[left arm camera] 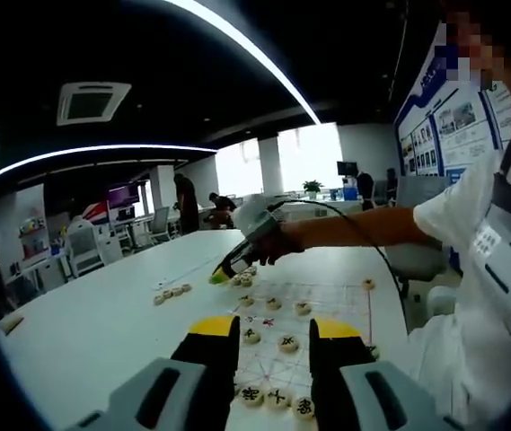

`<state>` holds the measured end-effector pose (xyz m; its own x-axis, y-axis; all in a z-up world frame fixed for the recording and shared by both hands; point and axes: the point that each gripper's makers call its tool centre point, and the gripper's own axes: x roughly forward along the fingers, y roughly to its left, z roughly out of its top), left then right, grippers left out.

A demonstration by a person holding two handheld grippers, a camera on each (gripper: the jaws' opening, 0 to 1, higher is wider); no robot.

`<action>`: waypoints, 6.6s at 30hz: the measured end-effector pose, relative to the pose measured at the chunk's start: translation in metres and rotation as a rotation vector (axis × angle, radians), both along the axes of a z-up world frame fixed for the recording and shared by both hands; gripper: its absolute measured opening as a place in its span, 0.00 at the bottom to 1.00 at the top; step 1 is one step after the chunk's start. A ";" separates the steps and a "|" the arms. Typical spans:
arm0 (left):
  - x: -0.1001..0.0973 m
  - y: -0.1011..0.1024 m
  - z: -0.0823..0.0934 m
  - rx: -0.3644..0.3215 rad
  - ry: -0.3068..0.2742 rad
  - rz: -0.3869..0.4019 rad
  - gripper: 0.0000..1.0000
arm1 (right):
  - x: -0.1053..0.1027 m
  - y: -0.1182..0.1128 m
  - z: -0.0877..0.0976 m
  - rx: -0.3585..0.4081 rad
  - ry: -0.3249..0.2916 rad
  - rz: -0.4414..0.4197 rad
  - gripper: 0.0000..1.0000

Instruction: Pick up the chess pieces one by one and place each piece onto its starting position on the chessboard, setting the pieces on their correct points until all the chess pieces are arranged in the starting layout

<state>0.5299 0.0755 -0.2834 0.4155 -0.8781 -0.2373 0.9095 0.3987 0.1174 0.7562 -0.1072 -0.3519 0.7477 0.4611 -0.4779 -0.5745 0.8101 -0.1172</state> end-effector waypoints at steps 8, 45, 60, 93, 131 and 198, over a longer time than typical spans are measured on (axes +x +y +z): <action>0.000 0.002 0.004 -0.007 -0.008 0.005 0.33 | -0.066 0.011 0.044 0.022 -0.071 0.084 0.19; 0.006 0.001 -0.008 0.039 0.001 0.028 0.32 | -0.250 0.015 -0.050 -0.089 0.198 0.326 0.19; 0.005 0.001 -0.006 0.036 -0.008 0.031 0.32 | -0.250 0.014 -0.047 -0.090 0.169 0.331 0.40; 0.011 0.005 -0.006 0.029 -0.003 0.049 0.32 | -0.017 -0.028 0.015 0.209 0.062 -0.088 0.34; 0.022 0.025 0.003 -0.011 -0.008 0.106 0.32 | 0.123 0.096 -0.045 0.063 0.111 -0.071 0.32; 0.020 0.010 0.007 -0.040 -0.010 0.101 0.31 | -0.298 0.007 -0.037 0.042 0.125 0.324 0.20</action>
